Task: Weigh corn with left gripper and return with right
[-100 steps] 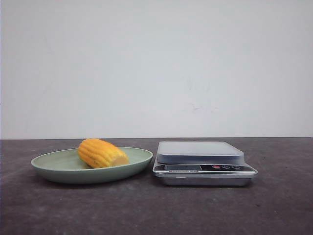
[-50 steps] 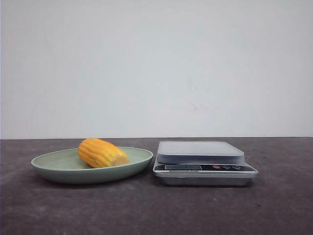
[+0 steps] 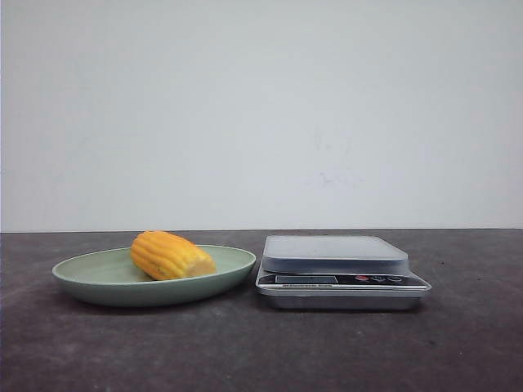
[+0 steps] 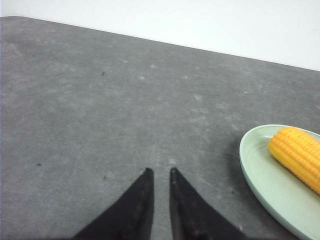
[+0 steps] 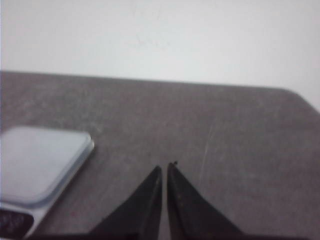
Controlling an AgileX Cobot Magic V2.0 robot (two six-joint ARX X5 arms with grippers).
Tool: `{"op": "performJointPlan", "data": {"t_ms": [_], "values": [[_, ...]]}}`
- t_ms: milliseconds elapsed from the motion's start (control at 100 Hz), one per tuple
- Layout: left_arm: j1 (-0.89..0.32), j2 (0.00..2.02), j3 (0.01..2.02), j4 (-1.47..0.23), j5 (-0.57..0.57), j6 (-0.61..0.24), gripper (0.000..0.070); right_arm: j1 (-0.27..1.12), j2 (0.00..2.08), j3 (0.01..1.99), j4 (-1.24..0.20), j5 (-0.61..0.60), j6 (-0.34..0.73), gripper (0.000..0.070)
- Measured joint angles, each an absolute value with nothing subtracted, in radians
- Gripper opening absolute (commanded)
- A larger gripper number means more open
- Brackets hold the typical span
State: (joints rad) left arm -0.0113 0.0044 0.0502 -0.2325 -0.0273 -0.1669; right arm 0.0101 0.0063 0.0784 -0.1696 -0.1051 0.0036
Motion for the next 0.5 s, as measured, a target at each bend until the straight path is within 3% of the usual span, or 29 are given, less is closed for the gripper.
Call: {"op": "performJointPlan", "data": {"t_ms": [500], "values": [[-0.011,0.004,0.050,-0.233,-0.027,-0.167,0.0011,0.010,0.006,0.019,-0.175,-0.103,-0.004,0.0010]]}}
